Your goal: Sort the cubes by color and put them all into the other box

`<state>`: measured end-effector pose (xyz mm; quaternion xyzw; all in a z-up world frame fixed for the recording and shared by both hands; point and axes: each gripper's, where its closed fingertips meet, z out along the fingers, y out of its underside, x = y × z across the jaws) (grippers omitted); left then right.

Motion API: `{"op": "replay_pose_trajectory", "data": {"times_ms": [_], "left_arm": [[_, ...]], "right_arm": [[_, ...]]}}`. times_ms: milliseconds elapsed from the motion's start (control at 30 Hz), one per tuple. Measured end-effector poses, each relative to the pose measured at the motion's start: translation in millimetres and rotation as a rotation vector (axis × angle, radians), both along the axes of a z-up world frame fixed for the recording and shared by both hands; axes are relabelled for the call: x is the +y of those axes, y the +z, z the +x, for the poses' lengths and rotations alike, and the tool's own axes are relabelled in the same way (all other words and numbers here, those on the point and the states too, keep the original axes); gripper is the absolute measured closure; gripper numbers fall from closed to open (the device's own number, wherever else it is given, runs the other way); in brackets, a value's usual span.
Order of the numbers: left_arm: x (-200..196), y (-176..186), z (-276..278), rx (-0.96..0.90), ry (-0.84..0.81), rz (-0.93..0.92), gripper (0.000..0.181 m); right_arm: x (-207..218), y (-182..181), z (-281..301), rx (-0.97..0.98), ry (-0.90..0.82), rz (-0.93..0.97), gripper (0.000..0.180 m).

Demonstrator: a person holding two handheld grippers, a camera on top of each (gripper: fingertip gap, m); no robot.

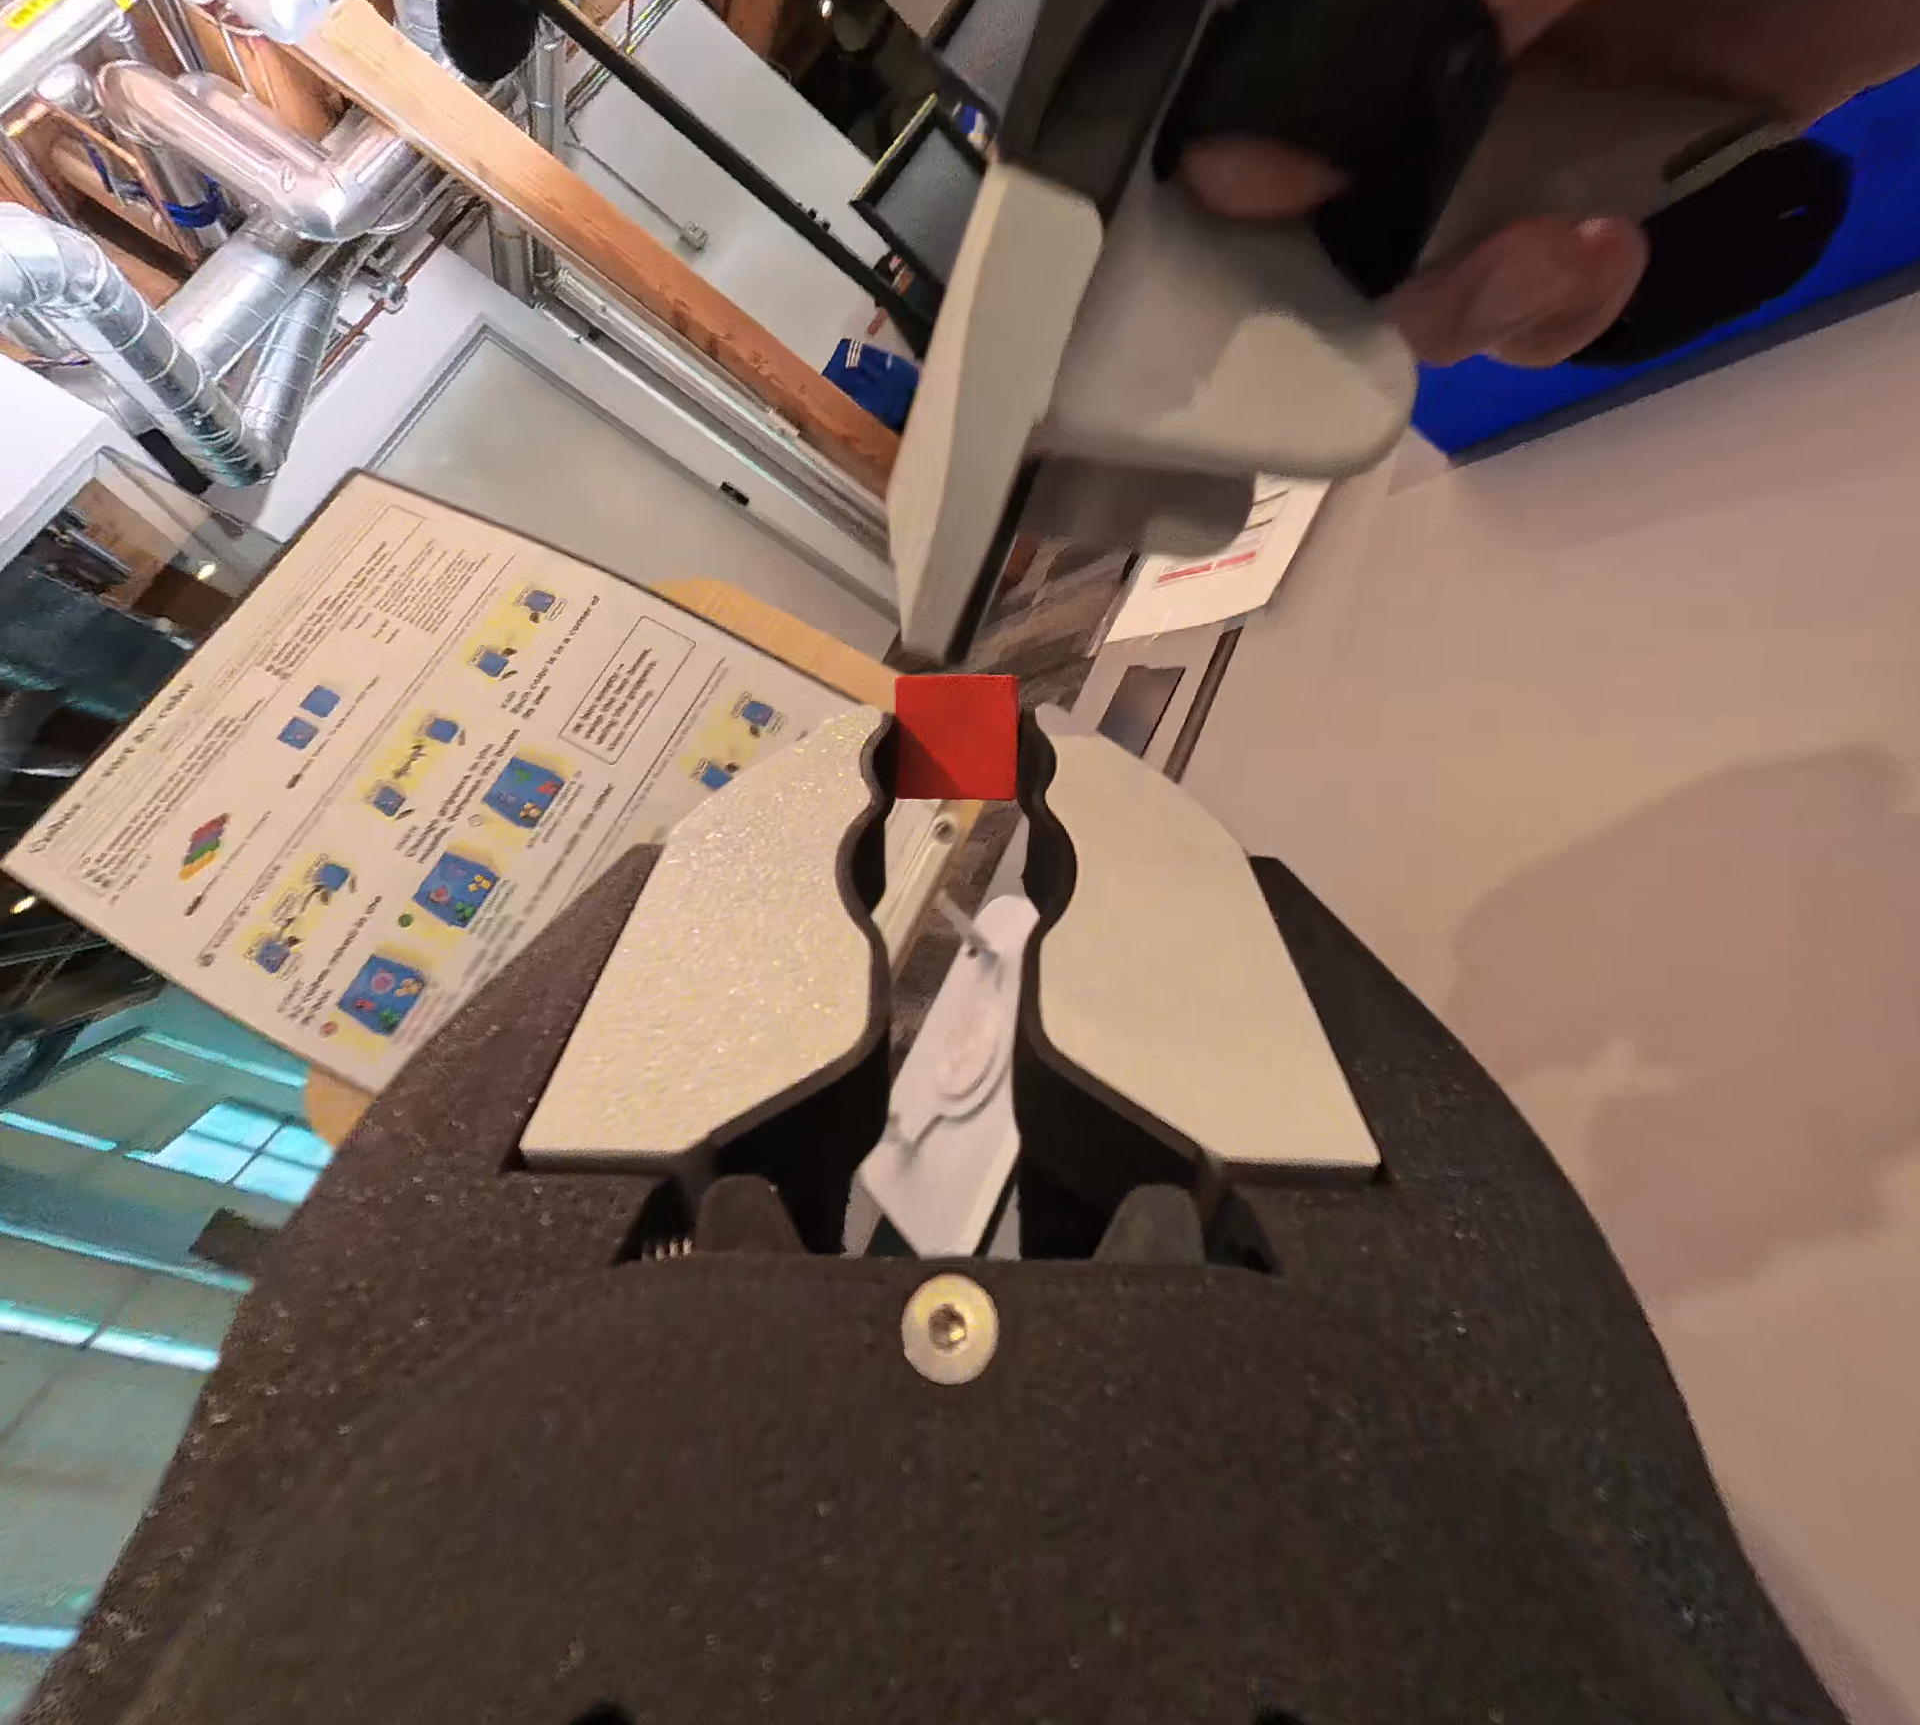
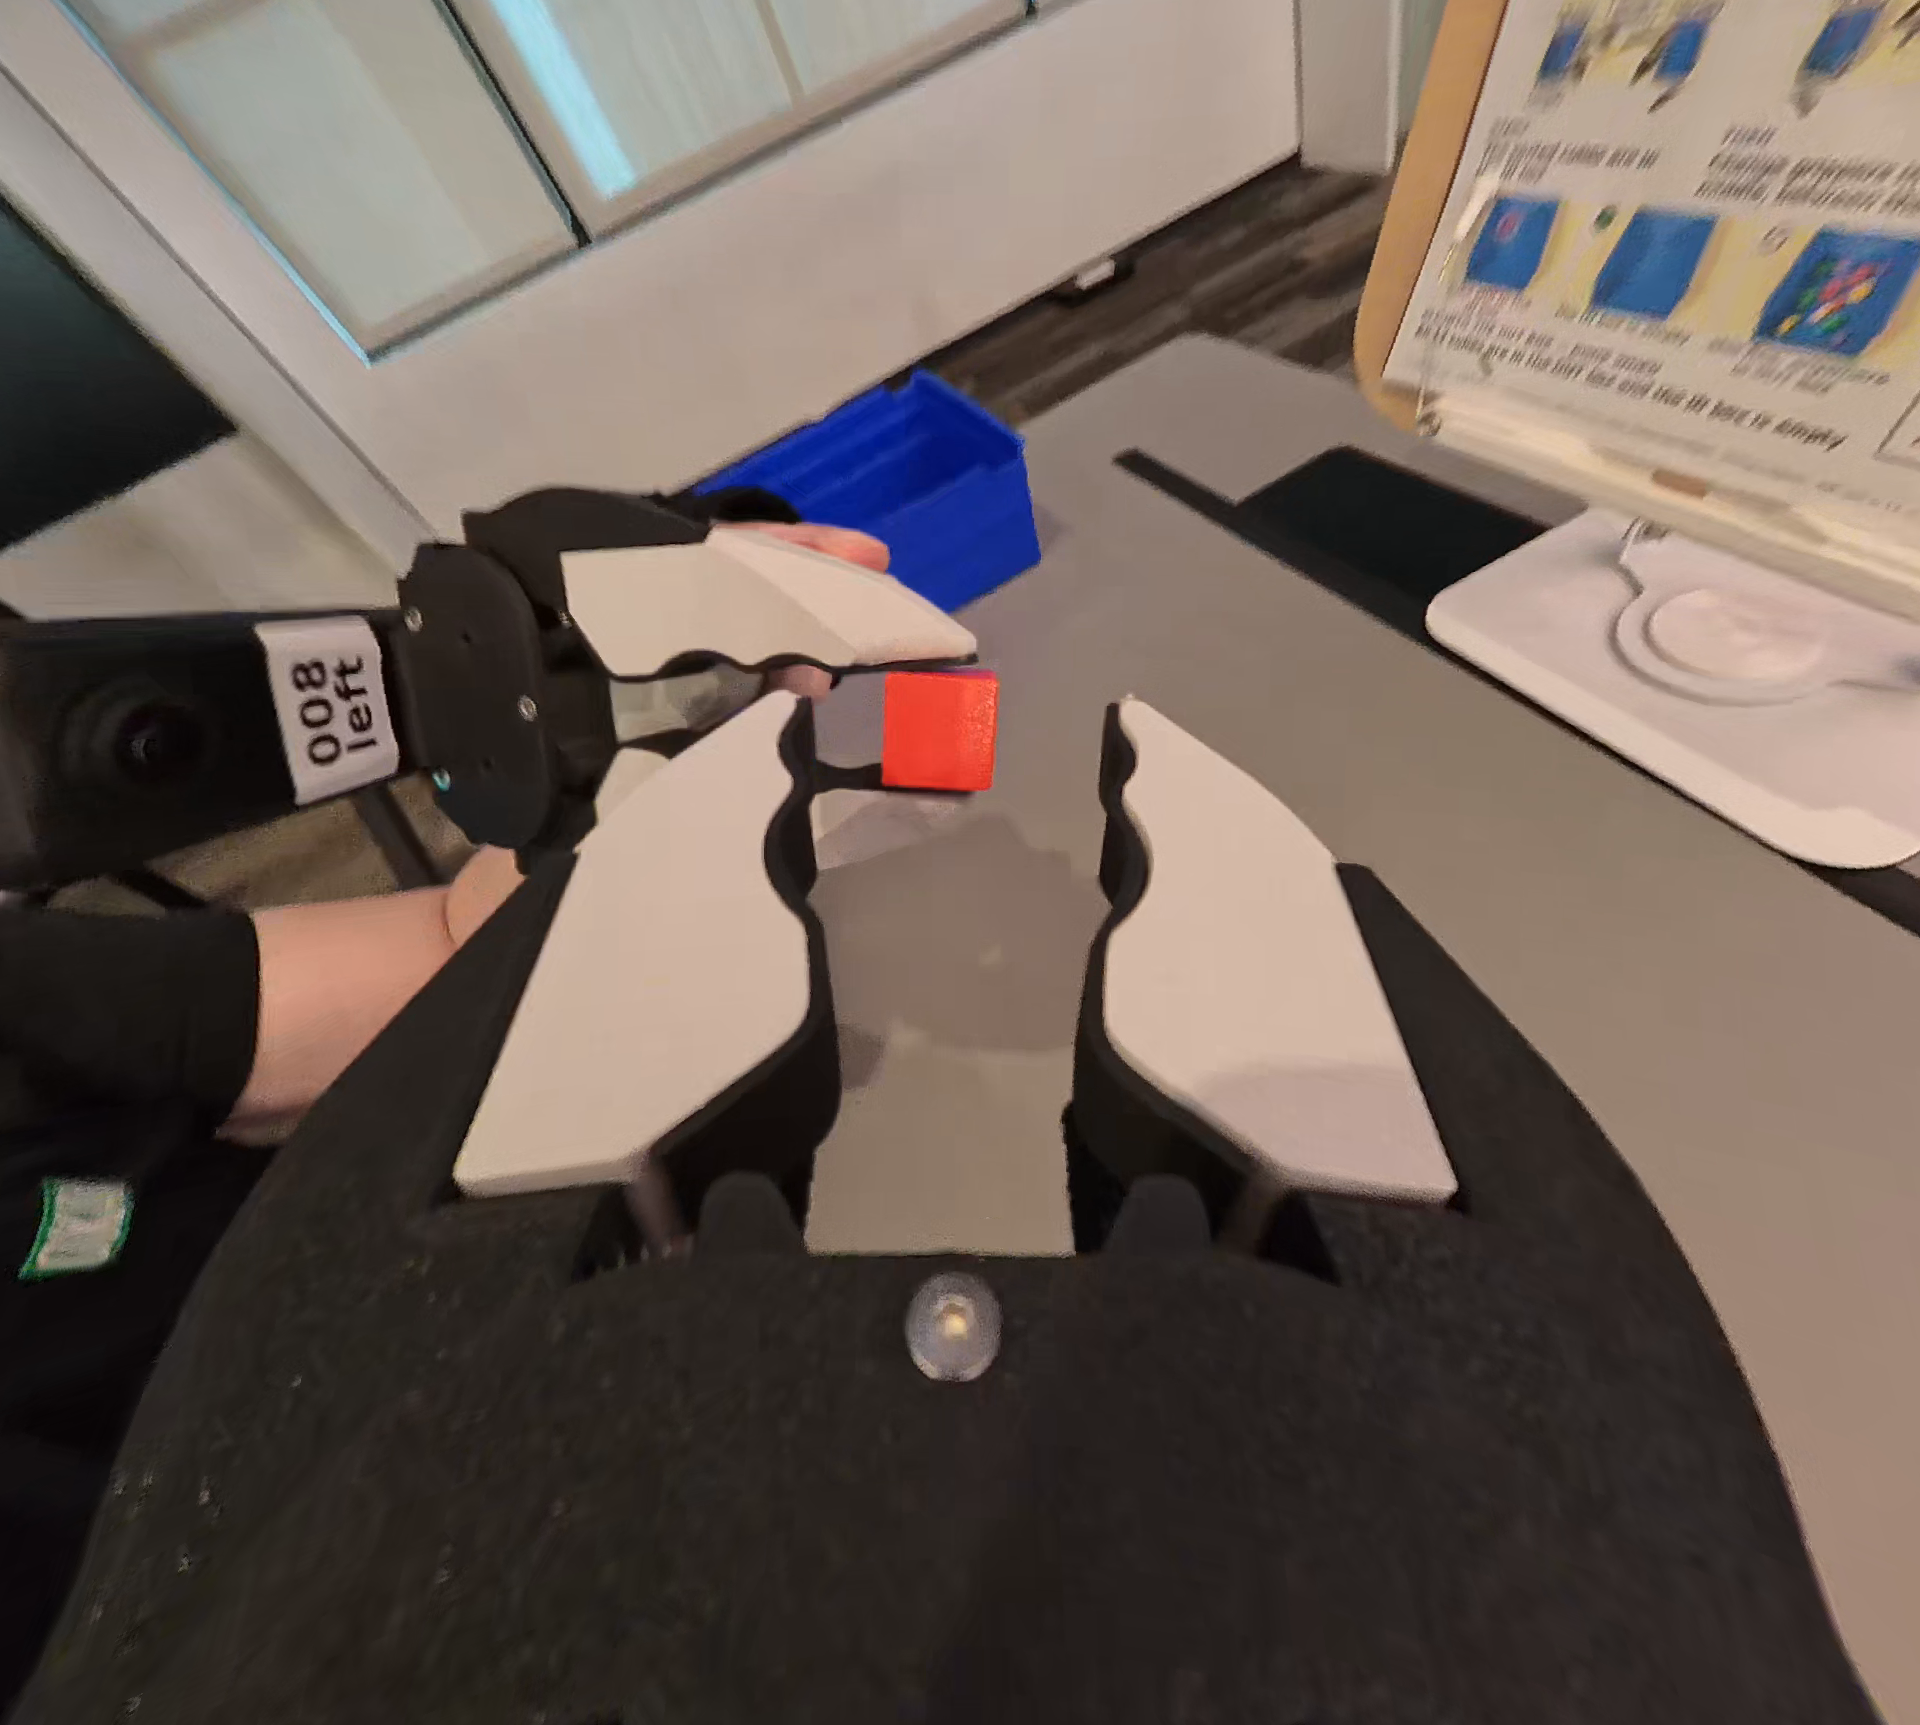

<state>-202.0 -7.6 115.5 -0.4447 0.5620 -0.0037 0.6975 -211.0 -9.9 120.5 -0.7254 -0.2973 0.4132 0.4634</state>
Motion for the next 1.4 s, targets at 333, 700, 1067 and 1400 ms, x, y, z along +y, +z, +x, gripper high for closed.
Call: {"op": "replay_pose_trajectory", "data": {"times_ms": [333, 700, 1067, 1400], "left_arm": [[-0.1, -21.8, 4.2, -0.008, -0.005, -0.009, 0.164], [26.0, -24.6, -31.8, -0.051, 0.048, -0.161, 0.165], [41.1, -35.4, -41.0, -0.033, 0.089, -0.205, 0.163], [45.1, -27.5, -53.5, -0.022, 0.156, -0.157, 0.162]], "right_arm": [[0.5, -24.6, 5.2, -0.186, 0.047, 0.009, 0.157], [-41.5, -81.2, 407.4, -0.322, -0.976, -0.2, 0.157], [-19.5, -217.1, 494.6, -0.482, -1.068, -0.485, 0.156], [-33.8, -92.8, 475.8, -0.249, -1.174, -0.115, 0.139]]}}
